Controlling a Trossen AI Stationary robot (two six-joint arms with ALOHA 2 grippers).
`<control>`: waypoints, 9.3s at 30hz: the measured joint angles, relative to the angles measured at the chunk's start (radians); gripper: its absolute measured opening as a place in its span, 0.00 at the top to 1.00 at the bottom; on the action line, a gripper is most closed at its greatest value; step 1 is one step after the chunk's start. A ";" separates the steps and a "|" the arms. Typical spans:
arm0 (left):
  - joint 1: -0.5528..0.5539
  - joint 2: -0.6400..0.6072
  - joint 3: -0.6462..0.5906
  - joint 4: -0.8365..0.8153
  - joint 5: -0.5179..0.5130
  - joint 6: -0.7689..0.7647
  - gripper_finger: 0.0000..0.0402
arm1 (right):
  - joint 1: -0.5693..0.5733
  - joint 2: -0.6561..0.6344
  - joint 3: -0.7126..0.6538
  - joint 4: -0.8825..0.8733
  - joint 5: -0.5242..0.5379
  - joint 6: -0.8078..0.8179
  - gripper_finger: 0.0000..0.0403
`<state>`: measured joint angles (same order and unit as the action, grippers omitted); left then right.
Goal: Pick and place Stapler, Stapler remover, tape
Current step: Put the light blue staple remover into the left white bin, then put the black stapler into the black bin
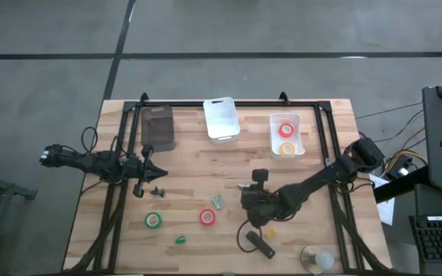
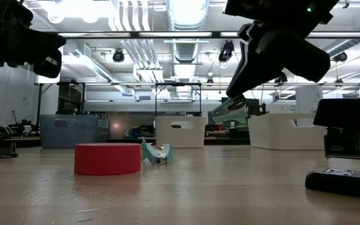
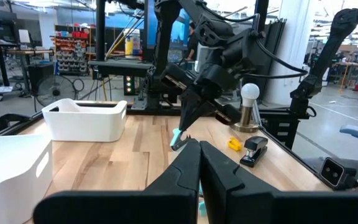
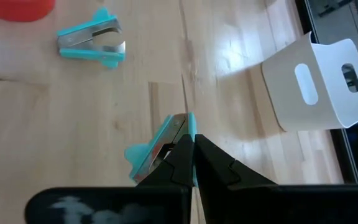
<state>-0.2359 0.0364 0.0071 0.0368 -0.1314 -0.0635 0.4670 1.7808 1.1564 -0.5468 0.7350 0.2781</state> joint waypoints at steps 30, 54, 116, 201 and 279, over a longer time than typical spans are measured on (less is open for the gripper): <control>0.000 0.000 0.000 0.000 0.000 0.000 0.98 | -0.174 -0.045 0.000 0.156 -0.002 -0.212 0.98; 0.000 0.000 0.000 0.000 0.000 0.000 0.98 | -0.379 -0.046 0.000 0.371 -0.085 -0.391 0.98; 0.000 0.000 0.000 0.000 0.000 0.000 0.98 | -0.783 0.083 -0.005 0.587 -0.448 -0.299 0.98; 0.000 0.000 0.000 0.000 0.000 0.000 0.98 | -0.155 0.251 0.063 0.429 -0.366 -1.159 0.87; 0.000 0.000 0.000 0.000 0.000 0.000 0.98 | -0.791 0.106 0.117 0.394 -0.560 -0.139 0.77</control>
<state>-0.2360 0.0364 0.0074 0.0364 -0.1314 -0.0635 -0.3240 1.8869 1.2730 -0.1528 0.1749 0.1390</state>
